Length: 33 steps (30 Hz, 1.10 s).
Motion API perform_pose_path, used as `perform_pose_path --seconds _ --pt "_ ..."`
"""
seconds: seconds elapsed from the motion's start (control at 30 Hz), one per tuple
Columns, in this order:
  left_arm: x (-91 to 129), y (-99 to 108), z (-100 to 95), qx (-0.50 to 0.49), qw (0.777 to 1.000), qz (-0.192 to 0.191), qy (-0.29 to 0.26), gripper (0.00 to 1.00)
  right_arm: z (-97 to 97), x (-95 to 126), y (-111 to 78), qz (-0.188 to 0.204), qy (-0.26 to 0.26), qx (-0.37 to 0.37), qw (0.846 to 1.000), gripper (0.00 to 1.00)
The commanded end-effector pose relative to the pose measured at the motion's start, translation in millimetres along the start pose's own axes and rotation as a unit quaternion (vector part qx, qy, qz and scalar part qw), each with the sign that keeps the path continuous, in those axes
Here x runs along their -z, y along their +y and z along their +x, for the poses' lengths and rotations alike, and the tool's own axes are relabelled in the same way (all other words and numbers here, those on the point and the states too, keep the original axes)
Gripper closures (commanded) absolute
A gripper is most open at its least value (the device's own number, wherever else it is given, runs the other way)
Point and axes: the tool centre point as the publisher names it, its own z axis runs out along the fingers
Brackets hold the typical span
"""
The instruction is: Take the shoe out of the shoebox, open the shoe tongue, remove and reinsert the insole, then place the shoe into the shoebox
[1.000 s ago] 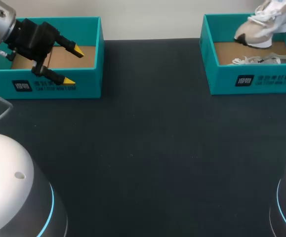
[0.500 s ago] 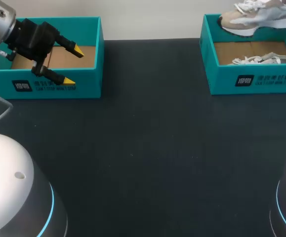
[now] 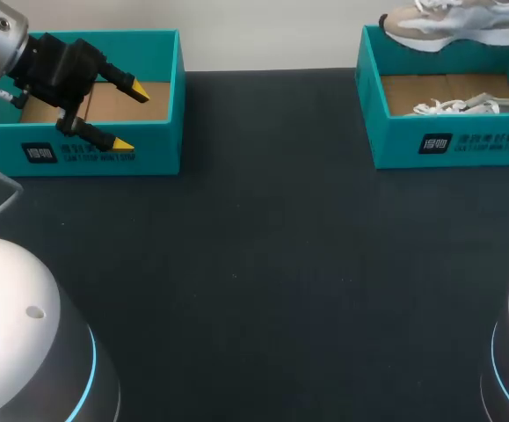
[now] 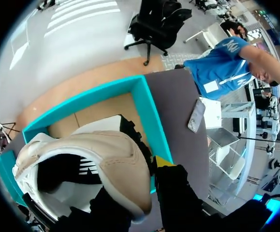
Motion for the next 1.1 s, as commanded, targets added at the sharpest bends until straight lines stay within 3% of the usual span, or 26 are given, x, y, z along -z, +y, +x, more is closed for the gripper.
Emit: perform_pose_path --seconds 0.03,0.3,0.9,1.1 --pt "1 0 0.0 0.0 1.0 -0.001 0.001 0.0 -5.8 -6 -3.8 -0.016 0.001 -0.016 1.0 1.0" --pt "1 0 0.0 0.0 1.0 -0.001 0.001 0.0 -15.5 -29 -1.2 -0.052 -0.009 -0.058 0.997 1.0" --pt "1 0 0.0 0.0 1.0 -0.001 0.001 0.0 2.3 -72 7.5 -0.087 -0.019 -0.061 0.994 1.0" --pt "1 0 0.0 0.0 1.0 -0.001 0.001 0.0 9.1 -81 10.3 -0.082 -0.016 -0.046 0.995 1.0"
